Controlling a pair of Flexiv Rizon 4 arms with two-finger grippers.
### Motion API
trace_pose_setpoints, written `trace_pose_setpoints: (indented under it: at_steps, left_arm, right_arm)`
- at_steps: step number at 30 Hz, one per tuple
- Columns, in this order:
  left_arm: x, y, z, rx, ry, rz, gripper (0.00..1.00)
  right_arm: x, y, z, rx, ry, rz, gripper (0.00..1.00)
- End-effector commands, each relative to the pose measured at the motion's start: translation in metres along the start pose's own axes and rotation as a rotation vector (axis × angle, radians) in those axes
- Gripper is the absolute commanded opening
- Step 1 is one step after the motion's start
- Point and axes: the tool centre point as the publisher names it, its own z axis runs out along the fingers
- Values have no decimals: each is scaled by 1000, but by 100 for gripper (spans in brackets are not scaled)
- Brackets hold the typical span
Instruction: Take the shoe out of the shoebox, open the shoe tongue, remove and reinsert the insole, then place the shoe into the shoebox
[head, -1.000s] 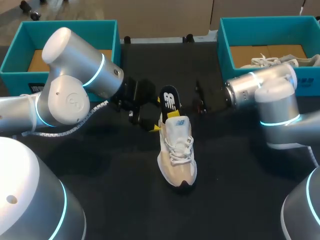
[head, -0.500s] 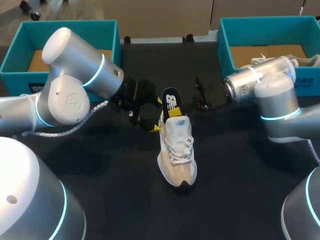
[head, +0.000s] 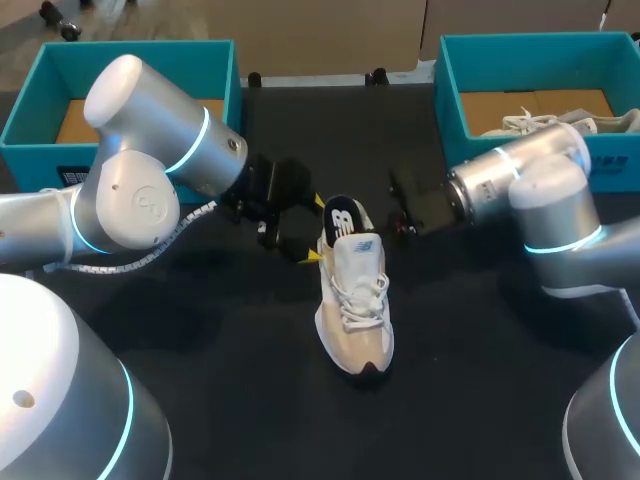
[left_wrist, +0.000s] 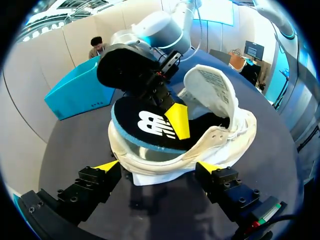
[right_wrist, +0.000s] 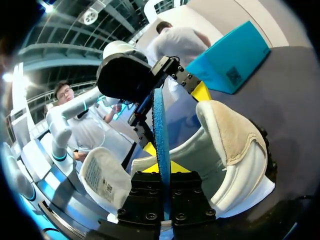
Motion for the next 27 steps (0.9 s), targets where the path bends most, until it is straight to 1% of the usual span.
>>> trace_pose_setpoints:
  at_steps: [1, 3, 6, 13, 15, 16, 18, 19, 23, 27]
  left_arm:
    - [0, -1, 1, -4, -1, 0, 100]
    - [0, -1, 1, -4, -1, 0, 100]
    - [0, -1, 1, -4, -1, 0, 100]
    - [0, -1, 1, -4, -1, 0, 100]
    - [0, -1, 1, -4, -1, 0, 100]
    - [0, -1, 1, -4, -1, 0, 100]
    - [0, -1, 1, -4, -1, 0, 100]
    - [0, -1, 1, -4, -1, 0, 100]
    - [0, -1, 1, -4, -1, 0, 100]
    - [0, -1, 1, -4, -1, 0, 100]
  right_arm:
    - [3, 2, -1, -5, -20, -18, 12]
    - [3, 10, -3, 1, -33, -39, 22]
    - [3, 18, -6, 4, -44, -61, 28]
    - [-4, 29, -9, 21, -42, -85, 28]
    - [-7, 31, -10, 22, -41, -89, 26]
    - [-9, 32, -10, 22, -40, -90, 21]
    - [-13, 33, -11, 29, -35, -64, 2]
    - [-15, 33, -11, 32, -34, -47, 0]
    - [-16, 33, -12, 18, -24, 8, 0]
    - [-12, 29, -10, 32, -17, 51, 0]
